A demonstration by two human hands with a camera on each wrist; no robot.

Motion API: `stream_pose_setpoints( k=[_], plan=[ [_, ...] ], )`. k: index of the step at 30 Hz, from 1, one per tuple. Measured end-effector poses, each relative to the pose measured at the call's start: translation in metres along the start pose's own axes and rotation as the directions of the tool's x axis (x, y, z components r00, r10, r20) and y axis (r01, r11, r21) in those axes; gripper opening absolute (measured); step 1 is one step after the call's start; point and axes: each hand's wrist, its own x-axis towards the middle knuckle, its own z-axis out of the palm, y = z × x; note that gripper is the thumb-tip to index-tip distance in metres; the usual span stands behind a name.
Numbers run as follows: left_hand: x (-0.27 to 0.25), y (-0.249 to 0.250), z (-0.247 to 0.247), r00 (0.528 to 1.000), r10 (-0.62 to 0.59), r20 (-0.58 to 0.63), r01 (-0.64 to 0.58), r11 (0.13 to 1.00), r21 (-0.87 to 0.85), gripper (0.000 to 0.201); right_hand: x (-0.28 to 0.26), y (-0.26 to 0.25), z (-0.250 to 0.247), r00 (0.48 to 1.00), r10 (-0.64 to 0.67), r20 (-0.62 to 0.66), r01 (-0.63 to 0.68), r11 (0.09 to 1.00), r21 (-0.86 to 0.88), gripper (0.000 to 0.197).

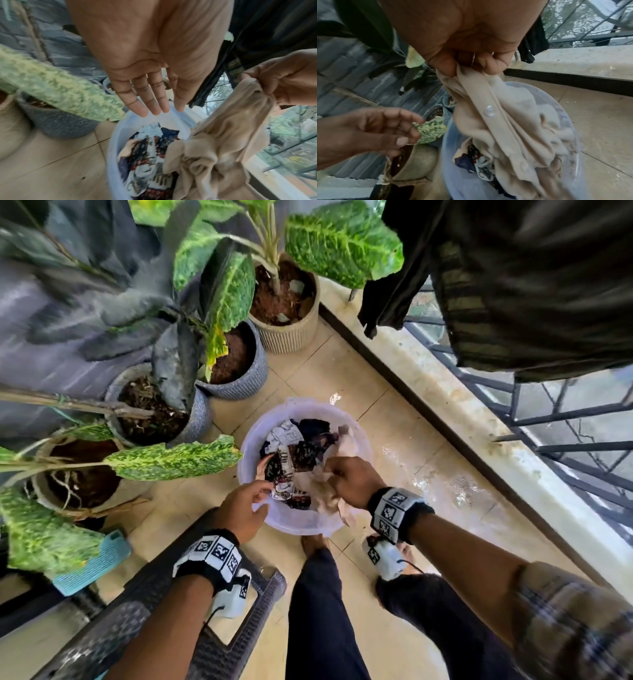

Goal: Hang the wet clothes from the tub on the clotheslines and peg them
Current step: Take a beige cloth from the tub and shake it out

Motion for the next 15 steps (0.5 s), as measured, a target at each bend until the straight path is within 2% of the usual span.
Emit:
stream_pose_setpoints(
  k=[3,5,7,8,10,12,15],
  plan=[
    [-0.015,0.040,-0.007,0.986,0.161,0.051,-0.162,0.987,0.013,0.052,-0.029,-0.023,-0.014,0.997,-0.070,-0.030,0.073,0.992,0.107,0.035],
    [-0.028,0.069,-0.009,0.960,0.267,0.084,-0.270,0.963,0.023,0.059,-0.047,-0.040,-0.025,0.991,-0.112,-0.077,0.125,0.971,0.203,0.023],
    [-0.039,0.093,-0.010,0.924,0.372,0.090,-0.377,0.924,0.056,0.051,-0.062,-0.059,-0.040,0.976,-0.166,-0.143,0.198,0.948,0.248,0.006],
    [-0.044,0.103,-0.011,0.910,0.409,0.075,-0.414,0.906,0.086,0.046,-0.068,-0.070,-0.047,0.968,-0.191,-0.165,0.230,0.937,0.262,0.006],
    [-0.053,0.123,-0.019,0.883,0.468,0.008,-0.465,0.875,0.131,0.039,-0.078,-0.090,-0.063,0.943,-0.277,-0.185,0.317,0.915,0.249,0.010],
    [-0.063,0.143,-0.032,0.864,0.490,-0.115,-0.477,0.870,0.123,0.037,-0.092,-0.110,-0.078,0.910,-0.379,-0.166,0.405,0.898,0.170,0.012],
    [-0.084,0.170,-0.060,0.848,0.400,-0.348,-0.401,0.913,0.073,0.041,-0.116,-0.138,-0.099,0.834,-0.519,-0.189,0.527,0.850,-0.008,0.016]
  ],
)
